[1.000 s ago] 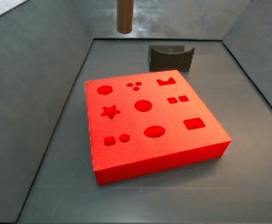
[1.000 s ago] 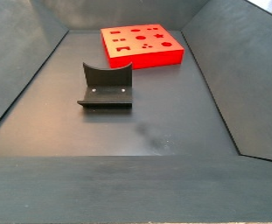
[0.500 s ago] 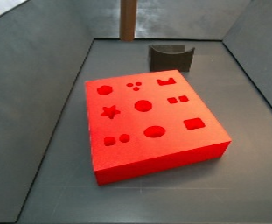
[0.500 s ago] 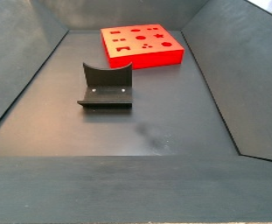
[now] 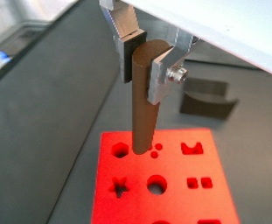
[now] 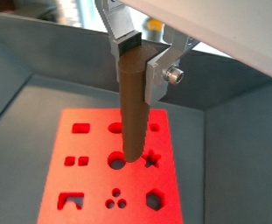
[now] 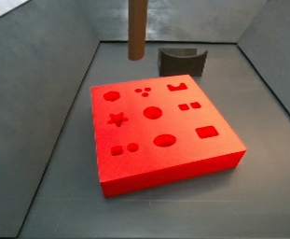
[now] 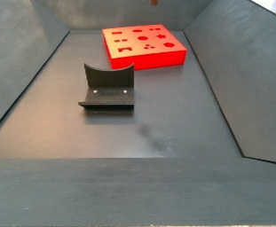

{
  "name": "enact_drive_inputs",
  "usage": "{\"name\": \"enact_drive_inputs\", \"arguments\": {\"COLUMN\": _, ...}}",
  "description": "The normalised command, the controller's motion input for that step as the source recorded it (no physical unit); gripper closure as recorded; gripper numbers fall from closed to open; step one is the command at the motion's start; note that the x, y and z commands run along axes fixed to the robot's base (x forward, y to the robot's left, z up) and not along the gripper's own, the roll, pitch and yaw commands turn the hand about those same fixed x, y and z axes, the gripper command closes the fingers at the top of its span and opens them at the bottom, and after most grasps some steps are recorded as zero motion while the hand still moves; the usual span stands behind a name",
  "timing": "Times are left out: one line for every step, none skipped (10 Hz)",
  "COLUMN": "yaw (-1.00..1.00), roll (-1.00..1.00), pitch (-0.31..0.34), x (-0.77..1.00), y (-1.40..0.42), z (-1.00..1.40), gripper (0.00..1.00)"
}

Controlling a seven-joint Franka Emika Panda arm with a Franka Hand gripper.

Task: Pick up the oval object. Move up. Place the oval object on the fixture. Regrasp the oval object. Move to above the board. Insert the oval object.
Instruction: Insert the oval object.

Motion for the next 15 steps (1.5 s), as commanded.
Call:
{"name": "enact_drive_inputs", "arguments": {"yaw": -1.0, "roll": -0.02, "pitch": -0.043, "x": 0.0, "y": 0.0, "z": -0.27, "gripper": 1.0}}
{"name": "enact_drive_inputs", "arguments": {"yaw": -1.0, "roll": -0.02, "pitch": -0.04, "x": 0.0, "y": 0.0, "z": -0.27, "gripper": 1.0}}
{"name": "enact_drive_inputs", "arguments": {"yaw": -1.0, "roll": -0.02, "pitch": -0.047, "x": 0.0, "y": 0.0, "z": -0.27, "gripper": 1.0}}
{"name": "enact_drive_inputs", "arguments": {"yaw": -1.0, "roll": -0.02, "pitch": -0.044, "x": 0.0, "y": 0.0, "z": -0.27, "gripper": 1.0}}
{"name": "enact_drive_inputs", "arguments": {"yaw": -1.0, "roll": -0.02, "pitch": -0.046, "x": 0.0, "y": 0.0, "z": -0.27, "gripper": 1.0}}
{"name": "enact_drive_inputs", "arguments": {"yaw": -1.0, "roll": -0.03, "pitch": -0.081, "x": 0.0, "y": -0.07, "z": -0.29, "gripper": 1.0}}
{"name": "enact_drive_inputs", "arguments": {"yaw": -0.89, "roll": -0.04, "pitch": -0.191, "x": 0.0, "y": -0.26, "z": -0.31, "gripper": 1.0}}
{"name": "enact_drive_inputs", "arguments": {"yaw": -0.72, "roll": -0.04, "pitch": -0.264, "x": -0.01, "y": -0.45, "z": -0.37, "gripper": 1.0}}
{"name": "enact_drive_inputs", "arguments": {"yaw": -0.52, "roll": 0.0, "pitch": -0.313, "x": -0.03, "y": -0.69, "z": -0.49, "gripper": 1.0}}
{"name": "enact_drive_inputs", "arguments": {"yaw": -0.42, "roll": 0.0, "pitch": -0.306, "x": 0.0, "y": -0.75, "z": -0.53, "gripper": 1.0}}
{"name": "enact_drive_inputs", "arguments": {"yaw": -0.52, "roll": 0.01, "pitch": -0.251, "x": -0.02, "y": -0.77, "z": -0.57, "gripper": 1.0}}
{"name": "enact_drive_inputs", "arguments": {"yaw": -0.79, "roll": 0.0, "pitch": -0.156, "x": 0.0, "y": -0.46, "z": -0.48, "gripper": 1.0}}
{"name": "enact_drive_inputs", "arguments": {"yaw": -0.92, "roll": 0.0, "pitch": -0.12, "x": 0.0, "y": -0.29, "z": -0.47, "gripper": 1.0}}
{"name": "enact_drive_inputs", "arguments": {"yaw": -0.92, "roll": -0.03, "pitch": -0.08, "x": 0.0, "y": -0.22, "z": -0.21, "gripper": 1.0}}
{"name": "enact_drive_inputs", "arguments": {"yaw": 0.0, "roll": 0.08, "pitch": 0.0, "x": 0.11, "y": -0.14, "z": 0.0, "gripper": 1.0}}
